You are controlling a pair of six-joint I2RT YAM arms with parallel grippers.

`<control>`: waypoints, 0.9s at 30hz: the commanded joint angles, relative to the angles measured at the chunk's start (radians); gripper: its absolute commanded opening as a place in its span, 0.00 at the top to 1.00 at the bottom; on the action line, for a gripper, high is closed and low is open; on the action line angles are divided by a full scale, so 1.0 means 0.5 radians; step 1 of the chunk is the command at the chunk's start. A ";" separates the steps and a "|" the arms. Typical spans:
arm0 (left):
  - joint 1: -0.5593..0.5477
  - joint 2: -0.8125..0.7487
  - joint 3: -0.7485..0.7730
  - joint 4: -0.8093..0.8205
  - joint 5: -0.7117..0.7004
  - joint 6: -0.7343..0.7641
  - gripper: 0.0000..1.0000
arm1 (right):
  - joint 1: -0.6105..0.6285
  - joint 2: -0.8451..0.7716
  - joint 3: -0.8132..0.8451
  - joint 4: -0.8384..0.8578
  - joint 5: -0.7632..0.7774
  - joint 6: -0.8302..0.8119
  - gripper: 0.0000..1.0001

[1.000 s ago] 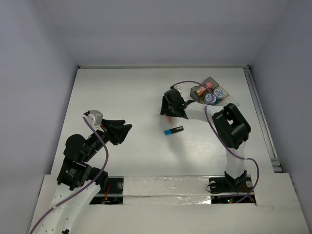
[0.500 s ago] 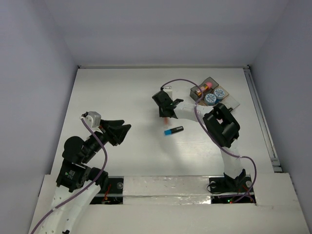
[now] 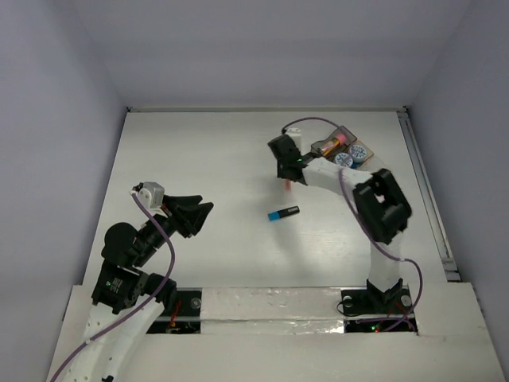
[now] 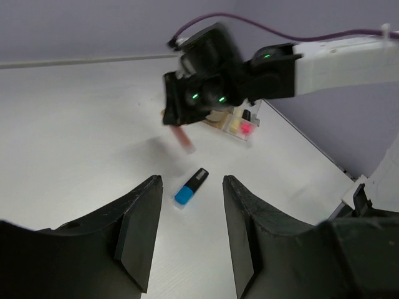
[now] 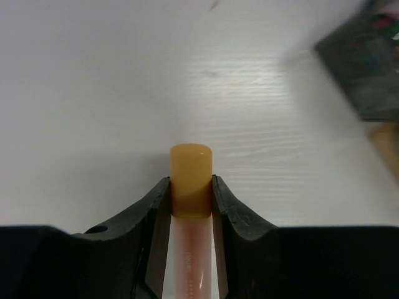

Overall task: Sort the stationery into containers
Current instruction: Pick up the pen from the center of the board, then place the pen in the storage box.

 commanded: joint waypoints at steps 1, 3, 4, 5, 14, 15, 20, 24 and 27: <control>0.005 -0.032 0.000 0.083 0.002 0.009 0.59 | -0.198 -0.557 -0.220 0.259 0.073 0.142 0.93; 0.005 -0.044 0.000 0.084 0.008 0.009 0.59 | -0.352 -0.735 -0.394 0.326 0.101 0.237 0.92; 0.005 -0.050 -0.003 0.087 0.008 0.012 0.59 | -0.410 -0.900 -0.565 0.342 0.125 0.301 0.92; 0.005 -0.056 -0.003 0.087 0.017 0.012 0.59 | -0.529 -0.981 -0.655 0.363 0.128 0.329 0.92; 0.005 -0.059 -0.003 0.093 0.030 0.012 0.59 | -1.156 -1.423 -1.168 0.471 -0.077 0.492 0.90; 0.005 -0.060 -0.003 0.093 0.030 0.012 0.59 | -1.196 -1.411 -1.171 0.477 -0.108 0.498 0.90; 0.005 -0.060 -0.003 0.087 0.023 0.012 0.59 | -1.343 -1.298 -1.132 0.486 -0.206 0.516 0.89; 0.005 -0.056 -0.003 0.087 0.020 0.009 0.59 | -1.402 -1.199 -1.101 0.511 -0.279 0.547 0.86; 0.005 -0.056 -0.003 0.087 0.017 0.009 0.59 | -1.423 -1.138 -1.086 0.538 -0.316 0.553 0.84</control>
